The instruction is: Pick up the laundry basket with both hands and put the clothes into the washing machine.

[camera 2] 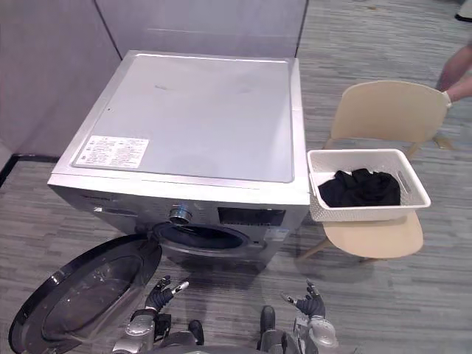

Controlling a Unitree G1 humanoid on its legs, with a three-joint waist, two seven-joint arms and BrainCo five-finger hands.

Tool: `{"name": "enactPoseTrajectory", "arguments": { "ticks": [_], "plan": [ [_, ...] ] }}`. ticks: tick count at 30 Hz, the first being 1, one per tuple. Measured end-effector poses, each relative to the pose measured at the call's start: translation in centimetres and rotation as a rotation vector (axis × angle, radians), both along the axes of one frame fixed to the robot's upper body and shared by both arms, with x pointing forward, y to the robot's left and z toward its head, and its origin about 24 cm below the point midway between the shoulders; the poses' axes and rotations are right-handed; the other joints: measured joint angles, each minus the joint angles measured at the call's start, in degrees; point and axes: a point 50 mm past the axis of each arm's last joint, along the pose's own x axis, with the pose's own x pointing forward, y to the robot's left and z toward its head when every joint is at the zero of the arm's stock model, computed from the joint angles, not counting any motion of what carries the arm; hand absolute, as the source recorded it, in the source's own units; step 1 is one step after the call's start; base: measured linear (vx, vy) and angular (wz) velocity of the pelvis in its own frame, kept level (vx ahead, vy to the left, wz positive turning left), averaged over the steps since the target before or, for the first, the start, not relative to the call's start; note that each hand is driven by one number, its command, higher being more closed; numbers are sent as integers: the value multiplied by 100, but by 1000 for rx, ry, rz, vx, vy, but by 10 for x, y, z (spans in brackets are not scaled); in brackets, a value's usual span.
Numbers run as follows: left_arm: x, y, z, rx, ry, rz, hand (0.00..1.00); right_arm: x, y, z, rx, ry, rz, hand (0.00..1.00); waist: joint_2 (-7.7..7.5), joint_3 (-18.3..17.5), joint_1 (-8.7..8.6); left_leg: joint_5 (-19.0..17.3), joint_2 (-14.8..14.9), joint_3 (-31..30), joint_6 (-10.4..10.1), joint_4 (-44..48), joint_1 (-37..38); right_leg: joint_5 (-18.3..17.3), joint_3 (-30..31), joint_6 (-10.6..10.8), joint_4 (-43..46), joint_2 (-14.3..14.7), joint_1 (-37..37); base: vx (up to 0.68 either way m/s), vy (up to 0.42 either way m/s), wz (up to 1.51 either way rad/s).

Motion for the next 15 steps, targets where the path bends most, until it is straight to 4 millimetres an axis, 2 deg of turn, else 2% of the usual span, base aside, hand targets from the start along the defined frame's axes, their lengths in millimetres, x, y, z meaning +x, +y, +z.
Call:
{"name": "enactPoseTrajectory", "arguments": {
  "ticks": [2, 3, 4, 5, 6, 7, 8, 9, 10, 11, 12, 13, 14, 15],
  "plan": [
    [-2, 0, -1, 0, 10, 0, 0, 9, 0, 3, 3, -26, -2, 0, -13, 14, 2, -282, -4, 236, 101, 200, -86, 188, 602, 60, 35, 102, -360, -153, 43, -157],
    [0, 1, 0, 5, 7, 0, 0, 17, 1, 6, 3, -44, 0, 0, -81, 57, 4, -474, -5, 530, 143, 399, -125, 209, 930, 47, -7, 163, -565, -169, 37, -190],
    [1, 1, 0, 7, 5, 0, 0, 20, 2, 8, 3, -53, 1, 0, -118, 95, -25, -574, 21, 822, 184, 447, -118, 140, 866, -56, -56, 140, -640, -219, 41, -193],
    [2, -1, 0, 1, 2, -2, 0, 24, 1, 9, 3, -63, -6, 0, -58, 124, -90, -620, 142, 1220, 217, 398, -61, -54, 258, -362, -156, 74, -667, -202, 14, -219],
    [7, -2, 2, 4, -8, -13, 0, 31, 3, 12, 1, -79, -5, 0, 42, 190, -111, -609, 388, 1831, 209, 407, 100, -135, -1108, -672, 285, -59, -905, -128, 2, -204],
    [8, -1, 2, 9, -10, -17, 0, 32, 3, 12, 0, -80, -6, 0, -12, 190, -123, -585, 430, 2050, 164, 406, 183, -228, -1578, -789, 496, -121, -929, 16, -40, -210],
    [9, 3, 3, 24, -9, -27, 0, 29, 2, 11, -3, -68, -10, 0, -28, 208, -134, -588, 439, 2468, 105, 445, 380, -465, -2474, -1099, 793, -230, -901, 95, -41, -198],
    [9, 6, 3, 30, -8, -26, 0, 30, 1, 11, -10, -65, -7, 0, -25, 209, -154, -591, 448, 2894, 41, 497, 570, -533, -3102, -1213, 981, -390, -909, 79, -53, -222],
    [7, 8, 3, 35, -3, -24, 0, 33, 2, 12, -11, -72, 2, 0, -85, 176, -153, -590, 462, 3066, 39, 517, 675, -627, -3444, -1361, 1083, -485, -909, 100, -104, -227],
    [8, 9, 4, 39, -6, -25, 0, 33, 2, 12, -12, -70, 6, 0, -54, 177, -156, -590, 500, 3261, 40, 510, 781, -778, -3954, -1539, 1231, -560, -895, 118, -176, -229],
    [10, 11, 5, 45, -13, -25, 0, 36, 3, 13, -12, -76, 15, 0, -40, 194, -162, -600, 485, 3485, 22, 392, 949, -808, -4378, -1408, 1424, -636, -917, 131, -201, -227],
    [10, 12, 5, 46, -13, -23, 0, 38, 5, 14, -11, -79, 23, 0, -26, 207, -146, -616, 456, 3612, -99, 293, 1089, -753, -4431, -1261, 1467, -614, -934, 148, -206, -238],
    [7, 12, 3, 46, -5, -20, 0, 39, 7, 14, -9, -79, 35, 0, 25, 235, -145, -709, 448, 3770, -283, 175, 1319, -603, -4302, -1075, 1583, -528, -982, 223, -253, -232],
    [6, 12, 2, 41, 6, -13, 0, 42, 11, 15, -5, -85, 52, 0, 68, 252, -182, -772, 589, 3857, -387, 463, 1463, -783, -3838, -1008, 1825, -312, -1139, 255, -257, -207]
  ]
}}
